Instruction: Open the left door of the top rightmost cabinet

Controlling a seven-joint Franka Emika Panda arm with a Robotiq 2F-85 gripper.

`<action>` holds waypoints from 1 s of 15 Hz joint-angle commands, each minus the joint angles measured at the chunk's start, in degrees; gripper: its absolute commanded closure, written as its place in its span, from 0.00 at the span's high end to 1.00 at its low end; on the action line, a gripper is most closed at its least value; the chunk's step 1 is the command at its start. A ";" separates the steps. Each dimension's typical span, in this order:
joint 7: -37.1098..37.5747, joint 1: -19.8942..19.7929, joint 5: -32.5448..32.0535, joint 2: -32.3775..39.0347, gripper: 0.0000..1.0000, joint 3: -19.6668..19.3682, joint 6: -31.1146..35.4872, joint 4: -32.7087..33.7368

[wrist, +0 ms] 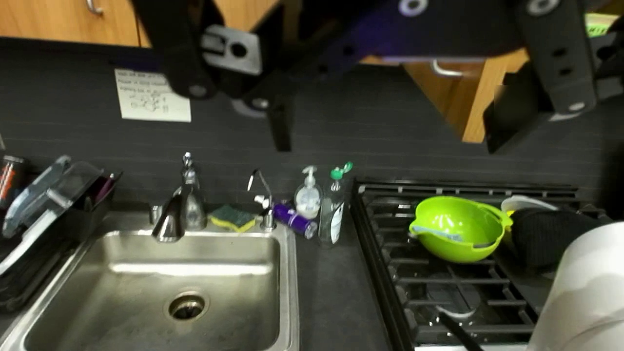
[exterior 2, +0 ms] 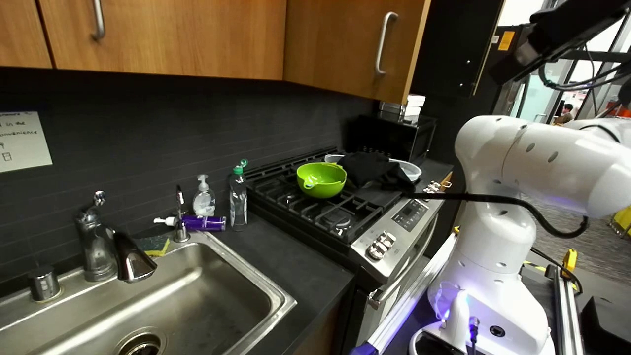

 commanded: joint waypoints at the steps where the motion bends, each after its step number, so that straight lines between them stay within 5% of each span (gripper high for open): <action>1: 2.57 0.64 -7.73 -0.01 1.00 4.13 -2.32 3.12; 10: -0.83 1.17 -32.92 0.04 1.00 11.31 -3.04 7.53; 15: -5.29 2.45 -43.33 0.03 1.00 10.91 -1.46 7.90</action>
